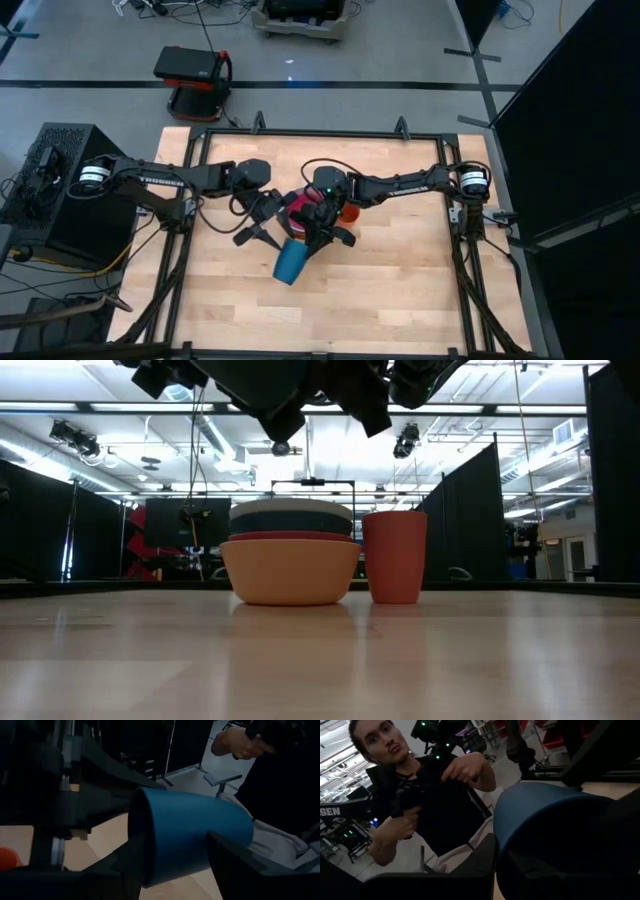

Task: Nest bowls inside each other
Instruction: Put the blue cup on the left of the stacked bowls

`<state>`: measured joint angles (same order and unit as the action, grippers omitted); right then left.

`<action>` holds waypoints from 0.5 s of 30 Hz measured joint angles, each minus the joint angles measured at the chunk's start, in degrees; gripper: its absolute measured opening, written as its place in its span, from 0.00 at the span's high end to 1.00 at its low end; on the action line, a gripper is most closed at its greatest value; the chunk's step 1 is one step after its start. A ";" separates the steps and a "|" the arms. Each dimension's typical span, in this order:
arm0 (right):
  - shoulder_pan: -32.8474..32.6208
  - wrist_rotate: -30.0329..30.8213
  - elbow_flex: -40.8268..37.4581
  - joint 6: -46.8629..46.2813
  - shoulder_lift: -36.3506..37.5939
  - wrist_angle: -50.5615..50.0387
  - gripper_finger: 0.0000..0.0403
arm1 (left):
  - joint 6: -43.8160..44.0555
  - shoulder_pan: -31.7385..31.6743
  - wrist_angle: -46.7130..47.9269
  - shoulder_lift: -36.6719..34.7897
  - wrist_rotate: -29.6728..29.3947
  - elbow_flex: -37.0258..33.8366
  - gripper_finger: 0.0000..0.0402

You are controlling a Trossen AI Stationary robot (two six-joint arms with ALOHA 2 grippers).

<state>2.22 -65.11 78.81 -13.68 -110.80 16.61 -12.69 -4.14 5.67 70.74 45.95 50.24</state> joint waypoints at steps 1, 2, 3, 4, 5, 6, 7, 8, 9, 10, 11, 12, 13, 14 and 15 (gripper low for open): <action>0.00 0.51 0.00 0.38 0.00 -0.16 1.00 | -0.30 0.11 0.00 0.00 0.06 0.00 0.54; 0.06 0.66 0.00 0.46 0.00 -0.22 1.00 | -0.42 0.17 0.00 0.01 0.16 0.00 0.56; 0.10 0.65 0.00 0.48 0.00 -0.14 1.00 | -0.53 0.19 0.03 0.01 0.24 0.00 0.58; 0.14 0.63 0.00 0.51 -0.01 -0.06 1.00 | -0.64 0.21 0.05 0.02 0.31 0.00 0.61; 0.18 0.62 0.00 0.53 -0.01 0.02 1.00 | -0.74 0.23 0.08 0.03 0.39 0.00 0.63; 0.22 0.61 0.00 0.56 -0.01 0.10 1.00 | -0.85 0.25 0.11 0.04 0.47 0.00 0.66; 0.26 0.60 0.00 0.58 -0.01 0.18 1.00 | -0.95 0.27 0.14 0.04 0.54 0.00 0.68; 0.30 0.59 0.00 0.60 -0.02 0.26 1.00 | -1.06 0.30 0.17 0.05 0.62 0.00 0.71; 0.34 0.58 0.00 0.63 -0.02 0.34 1.00 | -1.17 0.32 0.20 0.06 0.70 0.00 0.74; 0.38 0.56 0.00 0.65 -0.02 0.42 1.00 | -1.27 0.34 0.23 0.07 0.77 0.00 0.76; 0.42 0.55 0.00 0.68 -0.02 0.50 1.00 | -1.38 0.36 0.26 0.07 0.85 0.00 0.79; 0.46 0.54 0.00 0.70 -0.03 0.58 1.00 | -1.49 0.38 0.28 0.08 0.92 0.00 0.81; 0.50 0.53 0.00 0.73 -0.03 0.66 1.00 | -1.59 0.40 0.31 0.09 1.00 0.00 0.84; 0.54 0.52 0.00 0.75 -0.03 0.74 1.00 | -1.70 0.42 0.34 0.10 1.08 0.00 0.86; 0.58 0.51 0.00 0.78 -0.03 0.82 1.00 | -1.81 0.44 0.37 0.10 1.15 0.00 0.89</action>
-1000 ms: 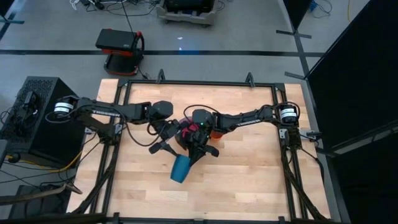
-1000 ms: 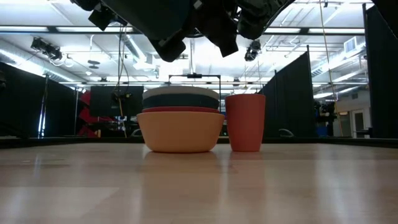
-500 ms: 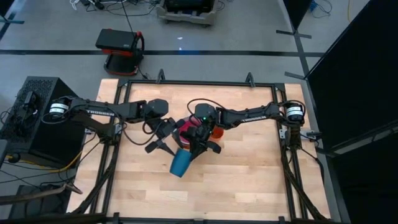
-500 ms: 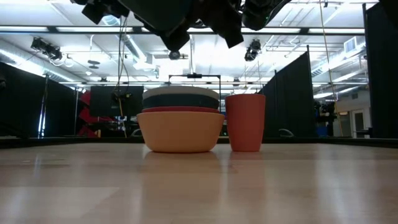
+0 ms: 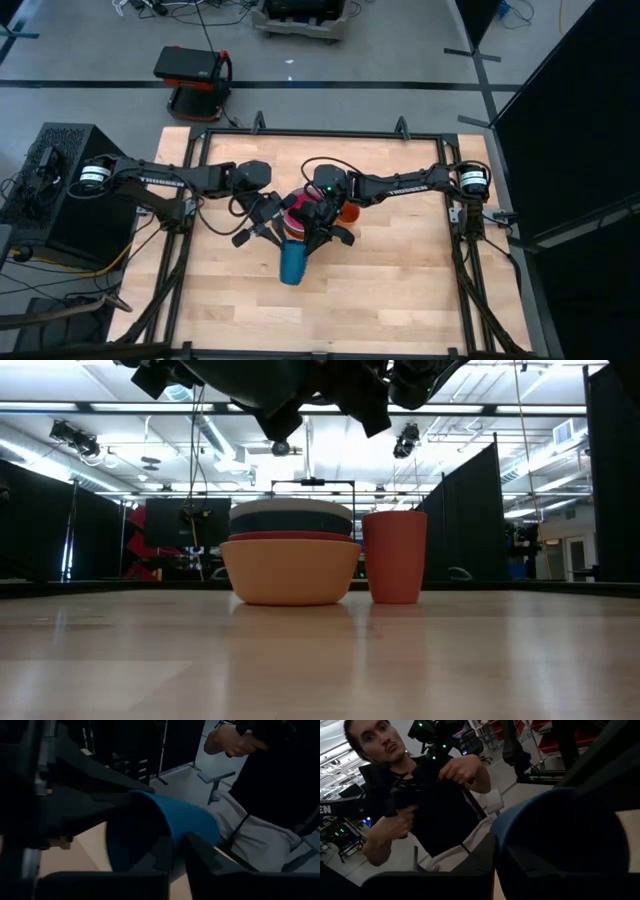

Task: Nest bowls inside each other
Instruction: Put the blue cup on the left of the stacked bowls

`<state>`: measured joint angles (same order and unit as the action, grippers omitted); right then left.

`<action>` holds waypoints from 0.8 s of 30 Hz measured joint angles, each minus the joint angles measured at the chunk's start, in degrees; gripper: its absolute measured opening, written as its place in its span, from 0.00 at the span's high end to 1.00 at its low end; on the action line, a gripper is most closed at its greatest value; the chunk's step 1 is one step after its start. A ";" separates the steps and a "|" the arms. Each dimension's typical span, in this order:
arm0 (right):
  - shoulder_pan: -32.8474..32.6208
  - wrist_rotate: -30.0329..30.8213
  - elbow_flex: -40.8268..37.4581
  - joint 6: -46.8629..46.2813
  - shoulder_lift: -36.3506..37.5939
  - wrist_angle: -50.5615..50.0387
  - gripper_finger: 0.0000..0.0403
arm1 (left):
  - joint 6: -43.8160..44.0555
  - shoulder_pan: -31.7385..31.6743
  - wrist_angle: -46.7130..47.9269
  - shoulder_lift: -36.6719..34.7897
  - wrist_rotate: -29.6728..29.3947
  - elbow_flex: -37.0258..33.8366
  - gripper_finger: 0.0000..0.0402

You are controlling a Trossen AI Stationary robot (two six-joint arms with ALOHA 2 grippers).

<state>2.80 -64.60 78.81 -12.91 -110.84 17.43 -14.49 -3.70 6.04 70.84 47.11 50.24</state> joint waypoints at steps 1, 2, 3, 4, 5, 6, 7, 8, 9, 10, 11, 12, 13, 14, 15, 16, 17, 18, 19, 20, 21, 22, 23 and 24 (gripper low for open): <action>0.04 -0.01 0.00 0.02 0.00 0.08 1.00 | -0.11 0.02 0.03 0.01 0.08 0.00 0.92; 0.08 -0.02 0.00 0.05 -0.01 0.16 1.00 | -0.21 0.04 0.06 0.02 0.15 0.00 0.94; 0.12 -0.03 0.00 0.07 -0.01 0.24 1.00 | -0.32 0.06 0.09 0.02 0.23 0.00 0.97; 0.14 -0.05 0.00 0.06 -0.01 0.33 1.00 | -0.40 0.08 0.10 0.03 0.30 0.00 0.99; 0.14 -0.12 0.00 -0.11 -0.01 0.47 1.00 | -0.40 0.08 0.07 0.03 0.31 0.00 0.99; 0.14 -0.15 0.00 -0.26 -0.01 0.59 1.00 | -0.41 0.08 0.06 0.03 0.29 0.00 0.99; 0.14 -0.16 0.00 -0.39 -0.03 0.62 1.00 | -0.42 0.08 0.04 0.03 0.27 0.00 0.99; 0.14 -0.22 0.00 -0.43 -0.03 0.64 1.00 | -0.45 0.08 -0.02 0.03 0.24 0.00 1.00; 0.14 -0.42 0.00 -0.50 -0.04 0.67 1.00 | -0.45 0.08 -0.11 0.03 0.16 0.00 1.00; 0.16 -0.71 0.00 -0.50 -0.05 0.72 1.00 | -0.45 0.08 -0.21 0.03 0.05 0.00 1.00; 0.19 -1.02 0.00 -0.58 -0.06 0.98 1.00 | -0.45 0.08 -0.26 0.03 0.03 0.00 1.00; 0.19 -1.16 0.00 -0.73 -0.10 1.22 0.99 | -0.45 0.08 -0.26 0.03 0.03 0.00 1.00; 0.19 -1.19 0.00 -0.95 -0.10 1.49 0.98 | -0.45 0.08 -0.24 0.03 0.02 0.00 1.00; 0.21 -1.20 0.00 -1.32 -0.10 1.93 0.96 | -0.46 0.08 -0.23 0.03 0.06 0.00 1.00; 0.21 -1.20 0.00 -1.79 -0.10 2.41 0.94 | -0.49 0.09 -0.22 0.03 0.07 0.00 1.00; 0.23 -1.16 0.00 -2.12 -0.10 2.64 0.92 | -0.51 0.12 -0.23 0.03 0.04 0.00 1.00; 0.27 -1.23 0.00 -2.20 -0.10 2.67 0.90 | -0.51 0.10 -0.13 0.03 -0.03 0.00 1.00; 0.39 -1.42 0.00 -2.28 -0.10 2.66 0.89 | -0.50 0.07 0.01 0.02 -0.12 0.00 1.00; 0.50 -1.61 0.00 -2.36 -0.10 2.66 0.88 | -0.49 0.03 0.15 0.02 -0.20 0.00 1.00; 0.61 -1.80 0.00 -2.45 -0.10 2.66 0.87 | -0.48 0.00 0.29 0.01 -0.29 0.00 1.00; 0.72 -1.99 0.00 -2.53 -0.10 2.65 0.86 | -0.47 -0.03 0.43 0.01 -0.37 0.00 1.00; 0.83 -2.18 0.00 -2.61 -0.10 2.65 0.84 | -0.46 -0.07 0.57 0.01 -0.46 0.00 1.00; 0.95 -2.37 0.00 -2.70 -0.10 2.64 0.83 | -0.45 -0.10 0.71 0.00 -0.54 0.00 1.00; 1.06 -2.56 0.00 -2.78 -0.10 2.64 0.82 | -0.44 -0.13 0.85 0.00 -0.63 0.00 1.00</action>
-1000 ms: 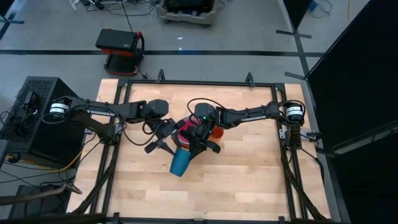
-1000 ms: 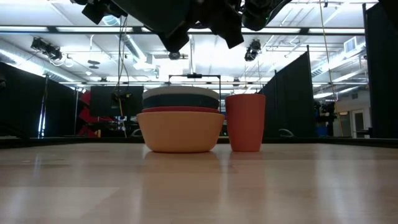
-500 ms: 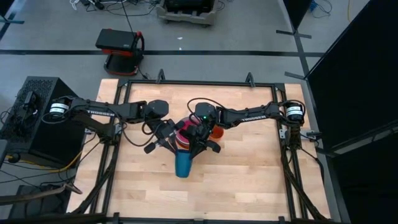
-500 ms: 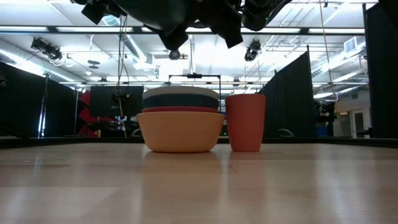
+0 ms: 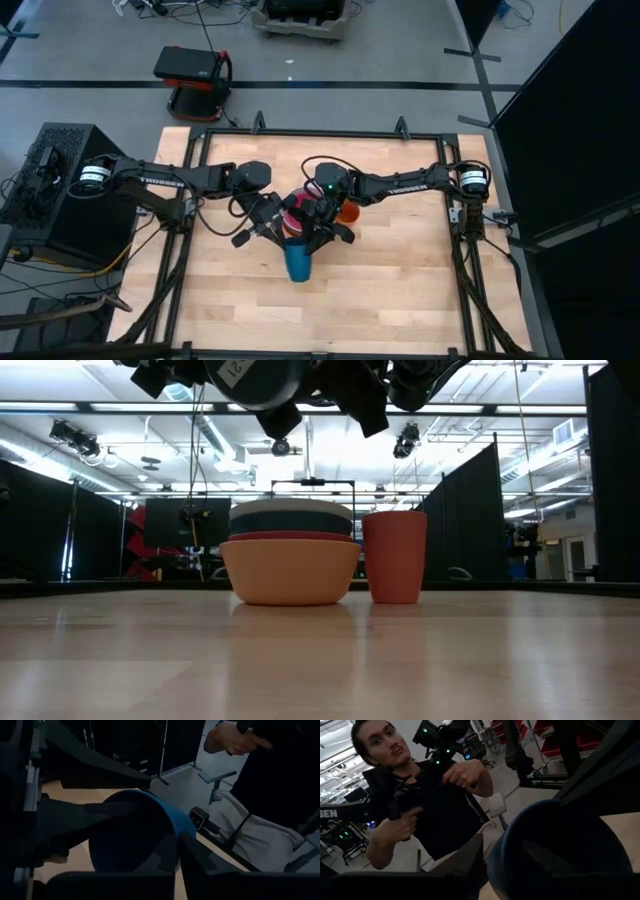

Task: Nest bowls inside each other
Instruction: Put the blue cup on the left of the stacked bowls

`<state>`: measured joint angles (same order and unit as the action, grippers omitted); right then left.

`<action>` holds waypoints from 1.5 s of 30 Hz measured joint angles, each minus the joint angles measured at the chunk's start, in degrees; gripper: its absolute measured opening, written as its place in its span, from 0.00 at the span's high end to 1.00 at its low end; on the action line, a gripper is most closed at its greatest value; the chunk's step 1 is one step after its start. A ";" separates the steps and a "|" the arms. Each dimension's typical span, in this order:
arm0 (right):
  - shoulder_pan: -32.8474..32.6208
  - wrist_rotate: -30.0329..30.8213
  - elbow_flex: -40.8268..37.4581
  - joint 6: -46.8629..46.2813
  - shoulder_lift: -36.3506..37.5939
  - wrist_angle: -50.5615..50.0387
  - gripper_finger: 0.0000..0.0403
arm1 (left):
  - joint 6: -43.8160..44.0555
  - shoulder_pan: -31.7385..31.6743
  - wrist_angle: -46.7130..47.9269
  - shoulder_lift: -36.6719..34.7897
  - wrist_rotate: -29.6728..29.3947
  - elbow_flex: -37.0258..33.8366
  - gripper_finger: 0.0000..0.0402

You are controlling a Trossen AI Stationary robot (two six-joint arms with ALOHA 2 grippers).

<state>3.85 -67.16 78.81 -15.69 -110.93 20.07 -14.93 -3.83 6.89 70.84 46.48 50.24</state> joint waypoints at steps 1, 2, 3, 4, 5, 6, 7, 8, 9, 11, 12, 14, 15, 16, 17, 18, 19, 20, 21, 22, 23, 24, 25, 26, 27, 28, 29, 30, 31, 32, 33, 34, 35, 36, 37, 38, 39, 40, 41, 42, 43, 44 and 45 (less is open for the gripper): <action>0.11 -0.19 0.00 -0.08 0.00 0.00 0.81 | 0.01 -0.03 0.14 0.00 -0.09 0.00 1.00; 0.22 -0.38 0.00 -0.17 0.00 -0.01 0.79 | 0.02 -0.07 0.28 -0.01 -0.17 0.00 1.00; 0.34 -0.57 0.00 -0.25 0.00 -0.01 0.78 | 0.03 -0.10 0.42 -0.01 -0.26 0.00 1.00; 0.45 -0.76 0.00 -0.33 0.00 -0.02 0.77 | 0.04 -0.14 0.56 -0.02 -0.34 0.00 1.00; 0.56 -0.95 0.00 -0.42 0.00 -0.02 0.76 | 0.05 -0.17 0.69 -0.02 -0.43 0.00 1.00; 0.67 -1.14 0.00 -0.50 0.00 -0.02 0.74 | 0.06 -0.20 0.83 -0.02 -0.51 0.00 1.00; 0.78 -1.33 0.00 -0.59 0.00 -0.03 0.73 | 0.07 -0.24 0.97 -0.03 -0.60 0.00 1.00; 0.90 -1.52 0.00 -0.67 0.00 -0.03 0.72 | 0.08 -0.27 1.11 -0.03 -0.68 0.00 1.00; 1.01 -1.71 0.00 -0.75 0.00 -0.03 0.71 | 0.09 -0.30 1.25 -0.03 -0.77 0.00 1.00; 1.45 -2.06 0.00 -0.80 -0.02 -0.11 0.71 | 0.08 -0.68 1.93 -0.12 -0.83 0.00 1.00; 1.73 -2.08 0.00 -0.80 -0.02 -0.14 0.71 | 0.08 -1.06 2.63 -0.32 -0.86 0.00 1.00; 2.34 -2.33 0.00 -0.78 0.05 -0.15 0.71 | -0.01 -1.64 3.64 -0.60 -0.86 0.00 1.00; 2.68 -2.57 0.00 -0.78 0.21 -0.19 0.72 | -0.01 -1.90 4.27 -1.01 -0.92 0.00 1.00; 3.06 -2.65 -0.01 -0.78 0.48 -0.20 0.71 | -0.01 -2.16 4.70 -1.32 -1.02 0.00 1.00; 3.47 -2.67 -0.04 -0.77 0.92 -0.22 0.71 | -0.01 -2.32 5.19 -1.86 -1.21 0.01 1.00; 3.93 -2.57 -0.04 -0.77 1.42 -0.21 0.71 | -0.02 -2.47 5.70 -2.46 -1.55 0.07 1.00; 4.37 -2.57 -0.04 -0.70 1.91 -0.06 0.71 | -0.02 -2.62 6.03 -3.05 -1.65 0.13 1.00; 4.87 -2.57 -0.04 -0.43 2.53 -0.09 0.70 | 0.04 -2.65 6.51 -3.67 -1.69 0.16 1.00; 5.37 -2.55 -0.04 -0.25 3.05 -0.07 0.70 | 0.05 -2.65 7.20 -4.22 -1.73 0.17 1.00; 5.92 -2.55 -0.04 -0.17 3.60 0.03 0.69 | 0.06 -2.64 7.77 -4.67 -1.66 0.17 1.00; 6.42 -3.40 -0.04 -0.12 4.11 -0.23 0.69 | 0.01 -2.73 8.69 -5.21 -1.95 0.17 1.00; 6.74 -3.47 -0.04 0.10 4.53 -0.61 0.70 | -0.06 -2.90 9.66 -5.80 -2.60 0.16 1.00; 7.06 -3.54 -0.04 0.33 4.95 -0.99 0.70 | -0.13 -3.06 10.63 -6.39 -3.25 0.14 1.00; 7.38 -3.61 -0.04 0.56 5.36 -1.37 0.70 | -0.20 -3.22 11.60 -6.97 -3.91 0.13 1.00; 7.70 -3.68 -0.04 0.79 5.78 -1.75 0.71 | -0.27 -3.38 12.57 -7.56 -4.56 0.12 1.00; 8.02 -3.75 -0.04 1.01 6.19 -2.13 0.71 | -0.34 -3.55 13.54 -8.15 -5.22 0.11 1.00; 8.34 -3.82 -0.04 1.24 6.61 -2.51 0.72 | -0.41 -3.71 14.51 -8.74 -5.87 0.10 1.00; 8.65 -3.88 -0.03 1.47 7.03 -2.89 0.72 | -0.48 -3.87 15.49 -9.32 -6.53 0.09 1.00; 8.97 -3.95 -0.03 1.70 7.44 -3.27 0.72 | -0.55 -4.04 16.46 -9.91 -7.18 0.08 1.00; 9.29 -4.02 -0.03 1.92 7.86 -3.66 0.73 | -0.62 -4.20 17.43 -10.50 -7.84 0.07 1.00; 9.61 -4.09 -0.03 2.15 8.27 -4.04 0.73 | -0.69 -4.36 18.40 -11.09 -8.49 0.05 1.00; 9.93 -4.16 -0.03 2.38 8.69 -4.42 0.73 | -0.76 -4.52 19.37 -11.67 -9.15 0.04 1.00; 10.25 -4.22 -0.03 2.61 9.10 -4.80 0.74 | -0.83 -4.69 20.34 -12.26 -9.80 0.03 1.00; 10.57 -4.29 -0.03 2.84 9.52 -5.18 0.74 | -0.90 -4.85 21.31 -12.85 -10.46 0.02 1.00; 10.89 -4.36 -0.03 3.06 9.94 -5.56 0.75 | -0.97 -5.01 22.28 -13.44 -11.11 0.01 1.00; 11.21 -4.43 -0.02 3.29 10.35 -5.94 0.75 | -1.04 -5.18 23.25 -14.02 -11.77 0.00 1.00; 11.53 -4.50 -0.02 3.52 10.77 -6.32 0.75 | -1.11 -5.34 24.22 -14.61 -12.42 -0.01 1.00; 11.95 -4.15 0.00 4.51 11.08 -7.65 0.76 | -1.13 -5.59 25.35 -15.31 -13.22 -0.02 1.00; 12.48 -2.97 0.04 6.71 11.26 -10.81 0.78 | -1.00 -5.98 26.51 -16.14 -14.78 -0.02 1.00; 13.06 -1.31 0.04 9.18 11.48 -15.14 0.80 | -0.61 -6.33 27.48 -17.03 -16.57 -0.02 1.00; 13.50 1.29 0.01 12.37 11.64 -19.55 0.82 | -0.01 -6.58 28.47 -17.89 -18.53 -0.02 1.00; 13.99 4.89 0.00 16.14 12.03 -23.82 0.84 | 0.22 -6.88 29.66 -18.67 -20.42 -0.02 1.00; 14.40 9.10 -0.02 19.75 12.70 -28.37 0.87 | 0.38 -7.21 30.89 -19.39 -22.10 -0.02 1.00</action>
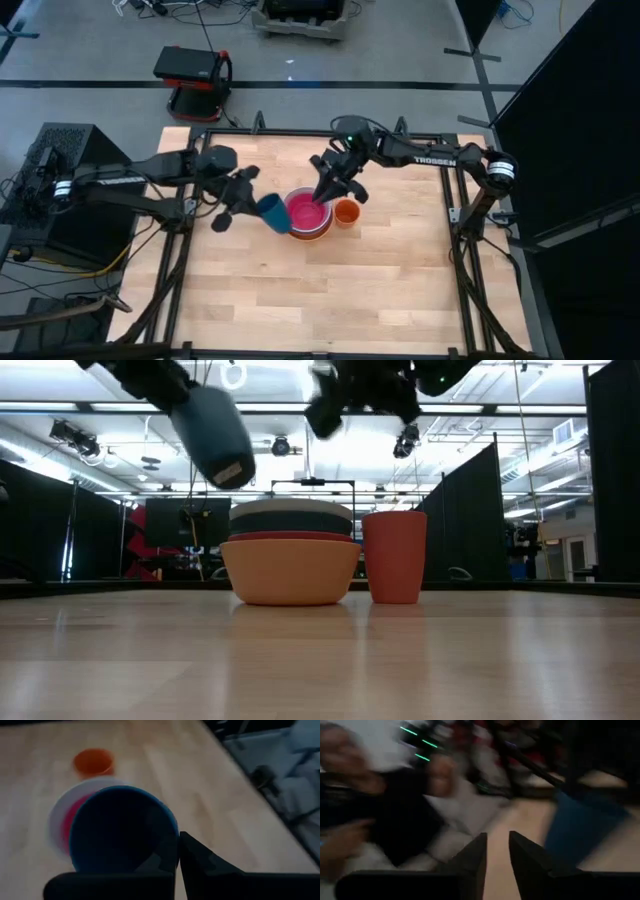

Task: Nest bowls inside each other
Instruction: Put the blue cup on the left of the stacked bowls

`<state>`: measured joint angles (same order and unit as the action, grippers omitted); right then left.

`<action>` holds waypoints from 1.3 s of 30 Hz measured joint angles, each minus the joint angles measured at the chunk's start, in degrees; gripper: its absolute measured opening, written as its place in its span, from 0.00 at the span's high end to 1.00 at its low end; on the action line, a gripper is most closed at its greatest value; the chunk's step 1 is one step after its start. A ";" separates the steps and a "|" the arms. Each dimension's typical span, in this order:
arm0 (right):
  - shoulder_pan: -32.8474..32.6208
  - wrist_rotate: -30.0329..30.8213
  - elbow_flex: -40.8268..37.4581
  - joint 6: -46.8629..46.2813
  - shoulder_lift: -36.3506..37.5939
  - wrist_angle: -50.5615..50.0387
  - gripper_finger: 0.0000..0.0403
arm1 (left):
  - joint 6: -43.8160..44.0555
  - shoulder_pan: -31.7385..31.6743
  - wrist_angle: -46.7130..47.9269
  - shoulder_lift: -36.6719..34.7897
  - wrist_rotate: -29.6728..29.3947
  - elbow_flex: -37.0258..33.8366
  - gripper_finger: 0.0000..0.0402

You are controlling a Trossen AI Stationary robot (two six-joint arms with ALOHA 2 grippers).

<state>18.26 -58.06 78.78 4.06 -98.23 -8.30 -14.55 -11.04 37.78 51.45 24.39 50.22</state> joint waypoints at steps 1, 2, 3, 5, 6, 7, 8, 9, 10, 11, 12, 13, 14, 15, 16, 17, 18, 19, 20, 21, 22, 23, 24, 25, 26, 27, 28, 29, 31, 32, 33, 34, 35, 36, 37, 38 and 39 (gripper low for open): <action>0.35 4.60 0.00 3.55 0.92 -4.01 0.90 | 0.02 -0.40 1.01 -0.50 -1.18 0.00 1.00; 0.58 9.61 0.00 6.45 1.89 -7.64 0.93 | 0.10 -0.74 1.53 -1.07 -2.15 0.00 1.00; 0.69 14.58 0.00 8.62 2.85 -10.26 0.96 | 0.29 -1.11 1.97 -1.53 -3.04 0.00 1.00; 0.64 23.37 0.00 11.27 4.85 -14.03 0.99 | 1.34 -1.64 3.06 -1.82 -5.76 0.00 1.00; 0.31 27.20 -0.02 11.61 5.81 -14.74 0.99 | 1.51 -1.86 3.69 -1.80 -7.42 0.00 1.00; -0.14 30.63 -0.02 11.67 6.86 -14.94 0.99 | 1.68 -2.13 4.19 -1.80 -8.98 0.00 1.00; -0.52 32.89 -0.41 11.62 8.02 -14.51 0.99 | 1.87 -2.27 4.79 -1.76 -9.72 0.00 1.00; -0.89 34.13 -1.41 11.44 9.09 -13.36 0.99 | 2.11 -2.35 5.32 -1.73 -9.98 0.00 1.00; -1.25 35.37 -2.43 11.26 10.15 -12.21 0.99 | 2.36 -2.43 5.86 -1.70 -10.23 0.00 1.00; -1.62 36.60 -3.44 11.08 11.21 -11.06 0.99 | 2.60 -2.51 6.39 -1.67 -10.48 0.00 1.00; -1.98 37.84 -4.46 10.91 12.28 -9.90 0.99 | 2.84 -2.60 6.92 -1.64 -10.74 0.00 1.00; -2.35 39.07 -5.47 10.73 13.34 -8.75 0.99 | 3.09 -2.68 7.46 -1.60 -10.99 0.00 1.00; -2.71 40.31 -6.49 10.55 14.40 -7.60 0.99 | 3.33 -2.76 7.99 -1.57 -11.24 0.00 1.00; -3.08 41.54 -7.50 10.37 15.47 -6.45 0.99 | 3.58 -2.84 8.52 -1.54 -11.49 0.00 1.00; -3.44 42.78 -8.52 10.19 16.53 -5.29 0.99 | 3.82 -2.93 9.06 -1.51 -11.75 0.00 1.00; -3.80 44.01 -9.53 10.01 17.60 -4.14 1.00 | 4.06 -3.01 9.59 -1.48 -12.00 0.00 1.00; -4.17 45.25 -10.55 9.83 18.66 -2.99 1.00 | 4.31 -3.09 10.12 -1.45 -12.25 0.00 1.00; -4.53 46.48 -11.56 9.65 19.72 -1.84 1.00 | 4.55 -3.18 10.66 -1.42 -12.51 0.00 1.00; -4.90 47.72 -12.58 9.47 20.79 -0.68 1.00 | 4.80 -3.26 11.19 -1.39 -12.76 0.00 1.00; -5.26 48.95 -13.59 9.29 21.85 0.47 1.00 | 5.04 -3.34 11.72 -1.35 -13.01 0.00 1.00; -5.63 50.19 -14.61 9.12 22.92 1.62 1.00 | 5.28 -3.42 12.25 -1.32 -13.26 0.00 1.00; -5.99 51.42 -15.62 8.94 23.98 2.78 1.00 | 5.53 -3.51 12.79 -1.29 -13.52 0.00 1.00; -6.36 52.66 -16.64 8.76 25.04 3.93 1.00 | 5.77 -3.59 13.32 -1.26 -13.77 0.00 1.00; -6.56 53.45 -18.14 8.37 26.16 5.64 1.00 | 5.98 -3.65 13.81 -1.24 -13.97 0.00 1.00; -6.55 53.55 -20.47 7.73 27.38 8.39 1.00 | 6.07 -3.65 14.08 -1.21 -13.99 0.00 1.00; -6.55 53.55 -22.81 6.97 28.64 11.57 1.00 | 6.18 -3.65 14.08 -1.11 -13.99 0.00 1.00; -6.55 53.56 -25.11 6.36 29.89 15.04 1.00 | 6.23 -3.62 13.96 -0.85 -13.99 0.00 1.00; -6.55 53.55 -27.34 5.68 31.17 18.44 1.00 | 6.25 -3.57 13.95 -0.54 -13.99 0.00 1.00; -6.60 53.49 -31.49 4.77 33.41 26.16 1.00 | 6.39 -3.54 13.90 0.63 -14.07 0.00 1.00; -6.60 53.51 -33.50 4.09 34.40 29.91 1.00 | 6.60 -3.54 13.86 1.42 -14.34 0.00 1.00; -6.60 53.48 -35.33 3.41 35.22 33.16 1.00 | 6.67 -3.52 13.81 2.36 -14.70 0.00 1.00; -6.57 53.35 -36.91 2.71 35.91 36.18 1.00 | 6.71 -3.54 13.63 3.22 -14.94 0.00 1.00; -6.57 53.35 -38.32 2.18 36.46 38.65 1.00 | 6.65 -3.54 13.19 4.10 -15.20 0.00 1.00; -6.57 53.33 -39.47 1.92 36.89 40.36 1.00 | 6.36 -3.54 12.59 5.06 -15.34 0.00 1.00; -6.57 53.33 -40.33 1.58 37.32 41.32 1.00 | 6.12 -3.54 12.05 5.84 -15.43 0.00 1.00; -6.58 53.30 -40.78 1.52 37.52 41.52 1.00 | 6.10 -3.54 11.75 6.61 -15.54 0.00 1.00; -6.58 53.21 -40.85 1.46 37.52 41.48 1.00 | 6.11 -3.53 11.44 7.35 -15.56 0.00 1.00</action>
<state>11.68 -4.86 37.94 5.52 -60.71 33.18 -8.44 -14.58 49.22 58.80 8.82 50.22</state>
